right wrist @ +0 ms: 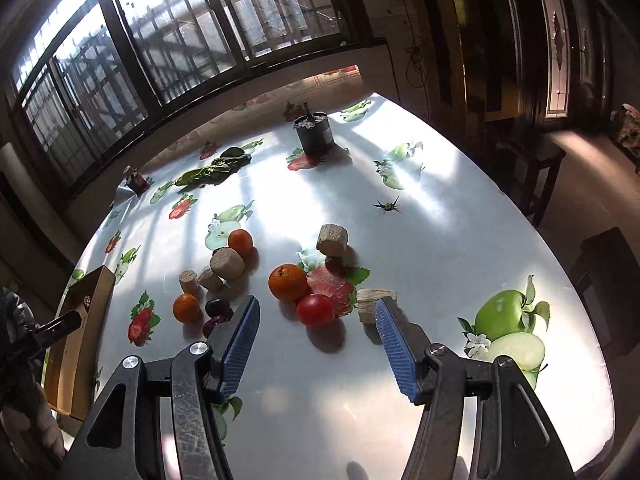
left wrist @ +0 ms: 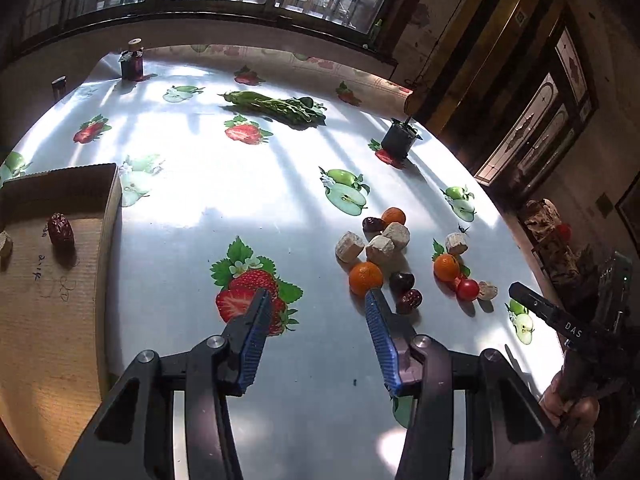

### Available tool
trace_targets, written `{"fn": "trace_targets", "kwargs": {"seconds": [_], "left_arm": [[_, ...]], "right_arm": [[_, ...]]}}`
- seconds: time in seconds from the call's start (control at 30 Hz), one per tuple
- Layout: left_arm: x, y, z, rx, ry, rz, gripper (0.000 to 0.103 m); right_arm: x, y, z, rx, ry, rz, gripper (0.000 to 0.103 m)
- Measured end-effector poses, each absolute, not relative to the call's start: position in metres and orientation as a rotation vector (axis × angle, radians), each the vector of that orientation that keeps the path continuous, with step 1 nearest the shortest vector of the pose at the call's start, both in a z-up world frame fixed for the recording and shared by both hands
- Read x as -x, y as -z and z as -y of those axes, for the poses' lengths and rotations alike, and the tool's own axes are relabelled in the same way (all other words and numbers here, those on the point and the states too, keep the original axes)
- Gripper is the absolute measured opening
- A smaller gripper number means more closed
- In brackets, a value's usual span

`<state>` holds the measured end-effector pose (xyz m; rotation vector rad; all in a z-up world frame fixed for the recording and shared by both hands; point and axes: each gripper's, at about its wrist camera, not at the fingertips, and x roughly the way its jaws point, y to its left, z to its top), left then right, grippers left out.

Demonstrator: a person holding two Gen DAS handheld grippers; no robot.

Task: Organize fruits
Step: 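Move both open tools back to the fruit cluster, then grasp an orange with the left tool while the right tool grasps a red tomato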

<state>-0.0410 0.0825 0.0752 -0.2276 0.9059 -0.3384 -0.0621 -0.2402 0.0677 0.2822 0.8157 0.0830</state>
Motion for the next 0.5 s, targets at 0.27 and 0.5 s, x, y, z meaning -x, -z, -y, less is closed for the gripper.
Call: {"fn": "trace_targets", "kwargs": {"seconds": [0.27,0.5], "left_arm": [[0.005,-0.049,-0.037,0.200,0.357,-0.962,0.034],[-0.014,-0.021,-0.011,0.139,0.382,-0.987,0.035]], "right_arm": [[0.033,-0.032,0.209,-0.170,-0.139,-0.874,0.062],[0.017,-0.017,0.200,-0.107,-0.114,-0.889,0.058]]}}
